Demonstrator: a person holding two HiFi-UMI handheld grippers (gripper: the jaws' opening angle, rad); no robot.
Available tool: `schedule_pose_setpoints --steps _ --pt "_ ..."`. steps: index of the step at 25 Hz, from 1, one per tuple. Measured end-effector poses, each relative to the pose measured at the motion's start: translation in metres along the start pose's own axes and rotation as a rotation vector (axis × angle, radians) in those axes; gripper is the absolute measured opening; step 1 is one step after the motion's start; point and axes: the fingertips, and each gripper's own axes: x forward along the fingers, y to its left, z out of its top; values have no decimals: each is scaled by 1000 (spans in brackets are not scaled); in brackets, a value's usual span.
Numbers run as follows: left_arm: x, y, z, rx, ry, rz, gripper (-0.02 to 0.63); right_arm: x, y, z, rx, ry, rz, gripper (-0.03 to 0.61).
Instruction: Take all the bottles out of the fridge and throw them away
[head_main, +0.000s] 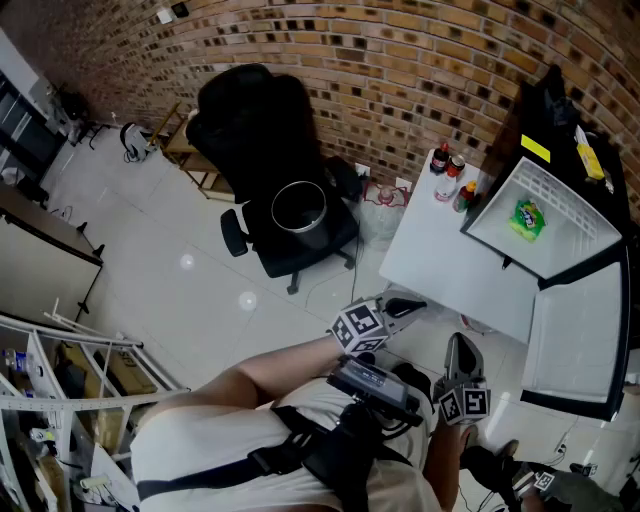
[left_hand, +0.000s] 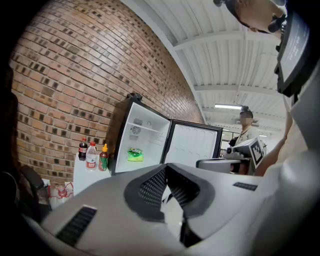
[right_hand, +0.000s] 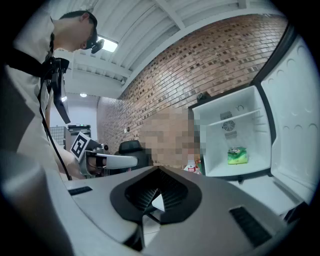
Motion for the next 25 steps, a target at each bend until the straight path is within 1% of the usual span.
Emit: schedule_pose_setpoints --steps 5,8,10,12,14,18,21,25 --pt "20 20 3 4 14 15 0 16 -30 -2 30 -2 -10 3" --pt "32 27 -1 -4 43 10 0 22 -45 -9 48 7 -20 3" --pt "37 38 2 0 48 7 0 35 -56 -12 53 8 -21 3" --pt "36 58 15 8 34 30 0 63 -61 -12 55 3 26 3" --pt "45 68 34 12 49 40 0 83 -70 -4 49 -8 77 3" --pt "100 83 55 26 55 43 0 96 -129 26 15 -16 47 3" --pt "130 94 69 33 60 51 0 109 -162 28 28 -24 42 3" --pt "156 109 75 44 86 80 0 124 -195 28 52 -13 40 3"
